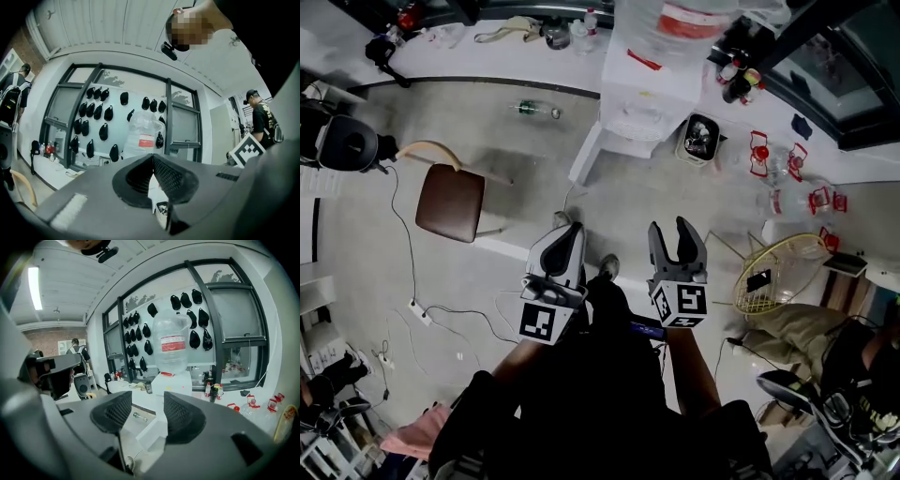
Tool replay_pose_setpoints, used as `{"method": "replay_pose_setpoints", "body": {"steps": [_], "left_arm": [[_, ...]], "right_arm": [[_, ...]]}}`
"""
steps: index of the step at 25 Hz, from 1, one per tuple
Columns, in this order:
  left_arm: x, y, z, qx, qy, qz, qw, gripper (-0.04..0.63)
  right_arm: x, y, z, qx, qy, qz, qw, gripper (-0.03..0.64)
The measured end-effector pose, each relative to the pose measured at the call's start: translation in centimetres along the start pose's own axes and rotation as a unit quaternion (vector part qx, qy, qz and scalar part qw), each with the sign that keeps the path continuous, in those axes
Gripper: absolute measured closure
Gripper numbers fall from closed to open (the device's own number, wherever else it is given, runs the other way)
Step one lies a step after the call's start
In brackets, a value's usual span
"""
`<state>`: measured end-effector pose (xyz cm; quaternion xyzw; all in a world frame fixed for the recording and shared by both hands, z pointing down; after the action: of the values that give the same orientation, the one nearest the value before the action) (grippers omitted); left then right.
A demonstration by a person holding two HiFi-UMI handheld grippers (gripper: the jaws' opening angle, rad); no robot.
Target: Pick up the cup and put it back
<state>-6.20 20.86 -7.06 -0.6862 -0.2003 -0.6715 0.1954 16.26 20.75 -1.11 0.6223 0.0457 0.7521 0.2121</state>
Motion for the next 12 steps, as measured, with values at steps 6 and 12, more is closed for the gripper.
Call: {"method": "replay_pose_setpoints", "body": {"steps": [6,12], "left_arm": [[3.5,4.0,-3.9,-0.003,0.001,-0.004,1.0,0.589],[9.0,8.4,-7.0,0.001,-0.002,-0.001,1.0,0.589]], "right_arm": [[1.8,6.5,1.4,0.005,0.0,-0.005,1.0,0.411],[5.1,13.1,3.1,0.007,0.0,-0.005,1.0,0.41]]}}
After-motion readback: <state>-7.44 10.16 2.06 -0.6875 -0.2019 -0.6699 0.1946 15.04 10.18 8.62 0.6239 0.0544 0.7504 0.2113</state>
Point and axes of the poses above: the fingertips, and each gripper's own axes: y forward along the fingers, z to its right, x out of its underside, the point moved 7 cm from there along -y, backward along the fingers, and after that the axes turned 6 degrees about y, right-handed, at the moved point
